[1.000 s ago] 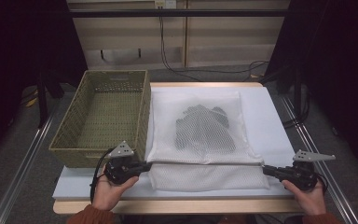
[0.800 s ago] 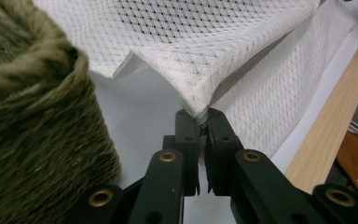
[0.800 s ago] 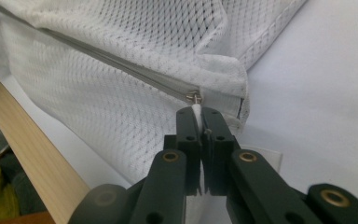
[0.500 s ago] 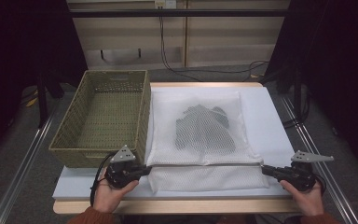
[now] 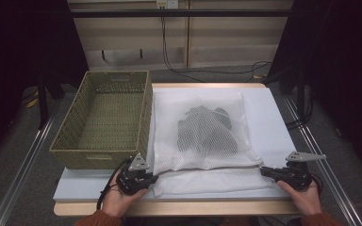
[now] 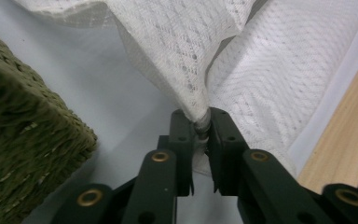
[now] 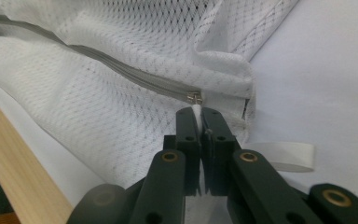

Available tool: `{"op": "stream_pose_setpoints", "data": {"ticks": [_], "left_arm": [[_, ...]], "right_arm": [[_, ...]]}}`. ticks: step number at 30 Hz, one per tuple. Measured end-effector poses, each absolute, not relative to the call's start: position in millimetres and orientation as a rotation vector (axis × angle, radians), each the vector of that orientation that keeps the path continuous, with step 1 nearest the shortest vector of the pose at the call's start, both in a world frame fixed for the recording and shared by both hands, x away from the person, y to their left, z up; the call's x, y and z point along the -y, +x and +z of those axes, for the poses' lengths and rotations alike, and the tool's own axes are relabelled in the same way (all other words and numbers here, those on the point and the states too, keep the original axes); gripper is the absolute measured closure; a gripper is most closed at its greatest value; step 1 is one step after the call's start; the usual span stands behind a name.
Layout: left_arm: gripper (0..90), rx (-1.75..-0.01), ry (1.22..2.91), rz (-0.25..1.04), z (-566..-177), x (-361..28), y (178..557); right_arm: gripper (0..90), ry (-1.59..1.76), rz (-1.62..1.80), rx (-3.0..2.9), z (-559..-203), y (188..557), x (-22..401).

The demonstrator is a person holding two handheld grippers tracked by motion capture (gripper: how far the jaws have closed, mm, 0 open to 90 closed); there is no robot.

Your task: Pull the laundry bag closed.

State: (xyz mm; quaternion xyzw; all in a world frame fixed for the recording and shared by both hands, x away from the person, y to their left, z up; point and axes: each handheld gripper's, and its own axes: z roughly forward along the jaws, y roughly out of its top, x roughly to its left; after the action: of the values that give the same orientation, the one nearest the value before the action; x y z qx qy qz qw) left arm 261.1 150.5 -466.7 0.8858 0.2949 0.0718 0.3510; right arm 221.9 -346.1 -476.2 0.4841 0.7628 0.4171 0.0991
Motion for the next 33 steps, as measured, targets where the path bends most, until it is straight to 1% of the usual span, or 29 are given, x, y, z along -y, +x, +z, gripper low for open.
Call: {"op": "stream_pose_setpoints", "data": {"ticks": [1, 2, 4, 6, 8, 10, 11, 14, 16, 19, 21, 24, 27, 33], "left_arm": [[77.9, -0.772, 2.303, 0.194, -467.3, -150.3, 260.6], [74.8, -0.782, 2.306, 0.212, -467.1, -149.4, 259.3], [70.7, -0.768, 2.292, 0.198, -465.5, -147.6, 255.5], [63.5, -0.768, 2.282, 0.222, -463.9, -147.0, 252.9], [55.8, -0.789, 2.253, 0.233, -463.1, -149.9, 252.9], [49.4, -0.792, 2.230, 0.239, -460.8, -154.2, 251.8], [46.7, -0.794, 2.211, 0.252, -458.5, -157.2, 251.3], [43.2, -0.839, 2.106, 0.228, -451.7, -169.7, 250.0], [37.9, -0.850, 2.075, 0.256, -447.6, -176.5, 247.6], [31.4, -0.864, 2.035, 0.292, -441.9, -186.0, 242.5], [27.1, -0.864, 2.011, 0.308, -439.2, -191.3, 238.9], [24.3, -0.865, 1.966, 0.351, -434.1, -201.2, 234.3], [24.7, -0.892, 1.894, 0.363, -429.5, -212.7, 228.2], [23.7, -0.954, 1.829, 0.425, -431.6, -238.4, 218.5]], "right_arm": [[87.0, 1.432, 1.225, -2.265, -476.9, 222.4, 344.8], [86.1, 1.422, 1.220, -2.273, -477.7, 223.0, 343.7], [81.4, 1.434, 1.222, -2.291, -478.9, 223.9, 342.1], [75.6, 1.438, 1.216, -2.284, -479.1, 224.6, 341.8], [72.0, 1.450, 1.224, -2.266, -478.3, 225.3, 342.1], [64.2, 1.435, 1.238, -2.251, -477.0, 224.7, 343.0], [64.1, 1.439, 1.257, -2.254, -475.5, 224.0, 343.6], [57.5, 1.415, 1.293, -2.226, -470.0, 221.2, 344.7], [50.2, 1.412, 1.316, -2.190, -465.9, 221.1, 345.5], [43.9, 1.402, 1.343, -2.148, -459.6, 222.4, 346.1], [41.8, 1.391, 1.369, -2.120, -453.6, 223.6, 347.0], [35.6, 1.369, 1.396, -2.058, -443.0, 224.6, 348.5], [30.5, 1.366, 1.422, -2.003, -434.7, 225.8, 350.3], [29.0, 1.351, 1.453, -1.892, -430.3, 222.6, 354.2]]}}
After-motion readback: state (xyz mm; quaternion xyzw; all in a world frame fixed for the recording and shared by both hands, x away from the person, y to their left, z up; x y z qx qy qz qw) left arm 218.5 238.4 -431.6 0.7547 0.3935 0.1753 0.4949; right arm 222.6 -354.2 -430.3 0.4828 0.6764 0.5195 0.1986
